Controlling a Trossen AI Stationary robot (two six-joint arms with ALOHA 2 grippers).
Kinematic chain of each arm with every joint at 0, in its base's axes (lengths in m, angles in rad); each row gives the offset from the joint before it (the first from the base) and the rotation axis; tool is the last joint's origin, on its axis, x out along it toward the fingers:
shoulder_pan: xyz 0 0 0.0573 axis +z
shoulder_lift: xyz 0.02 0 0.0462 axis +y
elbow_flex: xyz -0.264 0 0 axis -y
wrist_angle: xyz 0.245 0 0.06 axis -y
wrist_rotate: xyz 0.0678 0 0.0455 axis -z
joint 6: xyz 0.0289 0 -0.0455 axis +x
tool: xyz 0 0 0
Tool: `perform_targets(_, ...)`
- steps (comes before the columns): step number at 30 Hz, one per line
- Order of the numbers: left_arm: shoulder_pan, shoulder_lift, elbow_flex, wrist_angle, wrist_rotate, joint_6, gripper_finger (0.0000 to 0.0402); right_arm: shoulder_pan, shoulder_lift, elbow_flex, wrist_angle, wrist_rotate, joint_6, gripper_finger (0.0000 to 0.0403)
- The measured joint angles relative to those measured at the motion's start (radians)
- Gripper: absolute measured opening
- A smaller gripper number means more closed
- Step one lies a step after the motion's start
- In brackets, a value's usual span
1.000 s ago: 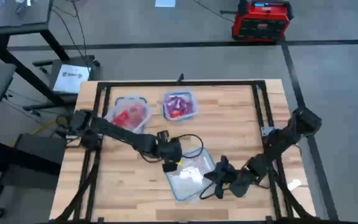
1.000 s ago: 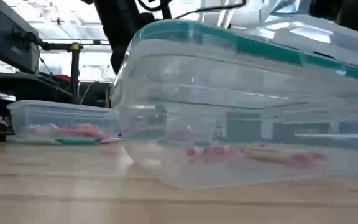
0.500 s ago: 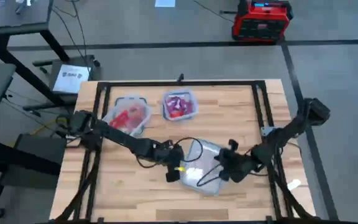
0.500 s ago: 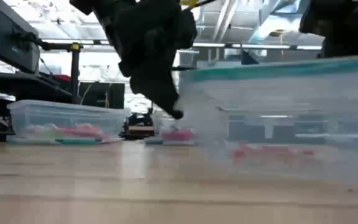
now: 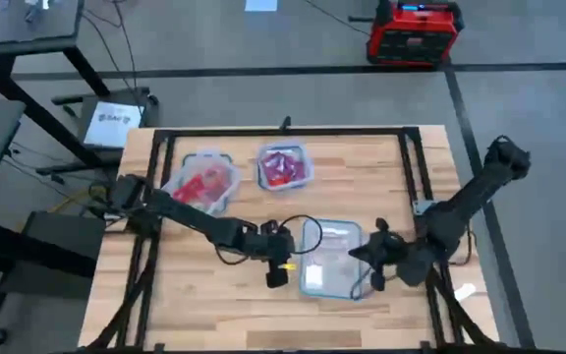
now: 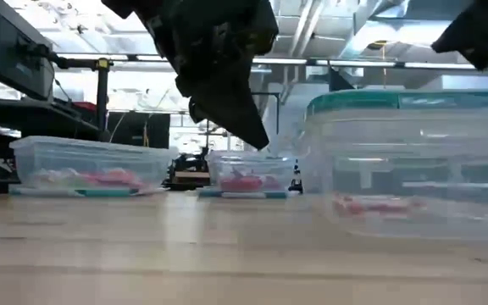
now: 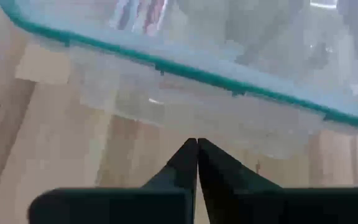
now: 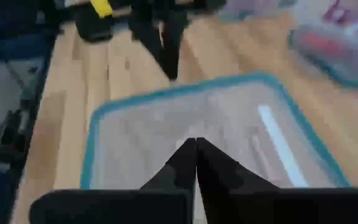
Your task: Sort candy
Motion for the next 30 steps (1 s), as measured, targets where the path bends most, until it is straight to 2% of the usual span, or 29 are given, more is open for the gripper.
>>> perform_targets(4,-0.003,0.000,0.000,0.000,0.000,-0.001,0.0000,-0.043,0.158,-0.058,0.318,-0.040,-0.163,0.0000)
perform_targets(7,-0.003,0.000,0.000,-0.001,-0.001,0.008,0.0000,-0.111,0.278,-0.062,0.546,-0.152,-0.304,0.0000)
perform_targets(10,-0.003,0.000,0.000,-0.001,-0.002,0.032,0.0000,-0.181,0.383,-0.062,0.674,-0.267,-0.365,0.0000)
perform_targets(19,-0.003,-0.001,-0.001,0.071,-0.022,0.123,0.0000,-0.297,0.510,-0.061,0.813,-0.311,-0.368,0.0000)
perform_targets(26,0.015,-0.005,-0.051,0.125,-0.019,0.122,0.0000,-0.312,0.521,-0.060,0.819,-0.321,-0.376,0.0000)
perform_targets(30,0.020,-0.006,-0.112,0.229,-0.021,0.111,0.0000,-0.318,0.521,-0.059,0.805,-0.321,-0.376,0.0000)
